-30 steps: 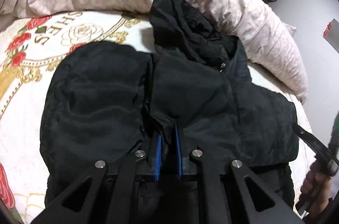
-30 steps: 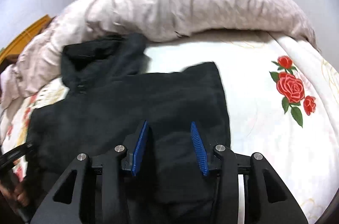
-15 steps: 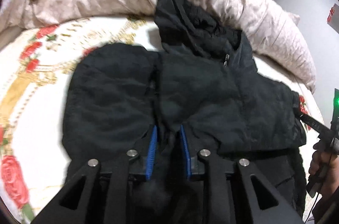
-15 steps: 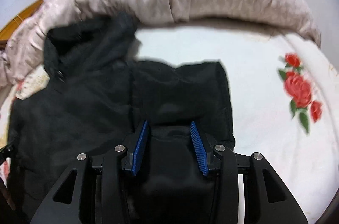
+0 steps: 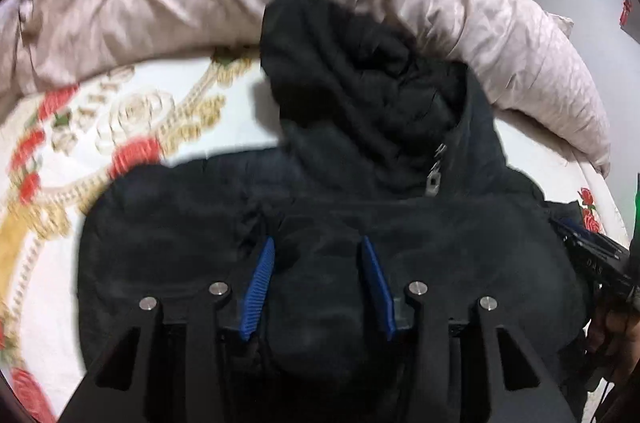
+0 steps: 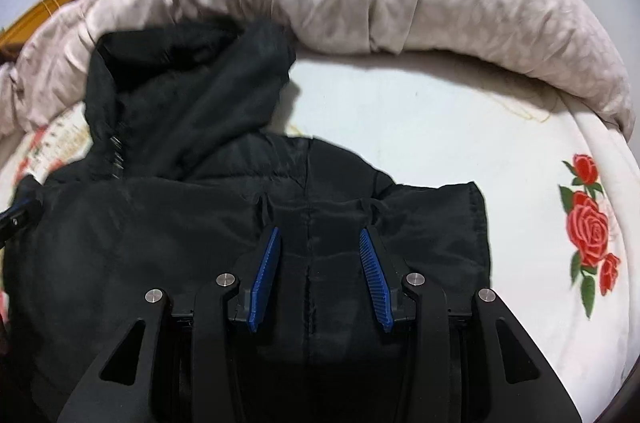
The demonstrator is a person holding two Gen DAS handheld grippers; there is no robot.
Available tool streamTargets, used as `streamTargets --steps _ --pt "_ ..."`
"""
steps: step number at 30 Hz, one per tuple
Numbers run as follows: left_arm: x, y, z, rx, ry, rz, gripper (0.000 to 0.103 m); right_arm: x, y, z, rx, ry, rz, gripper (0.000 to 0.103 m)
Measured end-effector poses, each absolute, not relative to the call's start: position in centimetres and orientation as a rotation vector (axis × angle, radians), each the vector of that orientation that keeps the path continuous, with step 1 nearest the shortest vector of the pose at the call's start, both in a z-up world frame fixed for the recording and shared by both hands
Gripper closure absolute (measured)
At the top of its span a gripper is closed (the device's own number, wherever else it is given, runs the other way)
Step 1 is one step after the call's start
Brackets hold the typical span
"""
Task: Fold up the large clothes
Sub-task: 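Open the right tool, release the sleeve and press it flat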
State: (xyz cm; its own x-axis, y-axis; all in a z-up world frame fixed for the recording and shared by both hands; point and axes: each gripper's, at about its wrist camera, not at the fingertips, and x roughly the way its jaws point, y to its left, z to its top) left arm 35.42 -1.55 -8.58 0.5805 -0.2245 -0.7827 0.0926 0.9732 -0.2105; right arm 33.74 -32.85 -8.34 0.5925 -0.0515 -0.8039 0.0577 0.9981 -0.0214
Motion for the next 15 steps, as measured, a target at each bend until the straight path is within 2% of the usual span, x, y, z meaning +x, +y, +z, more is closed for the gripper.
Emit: streamTargets --steps 5,8,11,15 --pt "34.4 -2.0 -9.9 -0.114 0.903 -0.174 0.055 34.2 -32.7 -8.5 -0.010 0.946 -0.076 0.060" --pt "34.4 -1.3 -8.4 -0.146 0.931 -0.171 0.055 32.7 -33.1 -5.6 0.019 0.912 -0.078 0.060" --pt "32.2 -0.5 -5.6 -0.144 0.880 -0.183 0.056 29.5 -33.1 -3.0 0.043 0.842 -0.050 0.060" --pt "29.9 0.3 -5.6 -0.136 0.874 -0.178 0.056 26.3 -32.8 -3.7 0.048 0.853 -0.026 0.060"
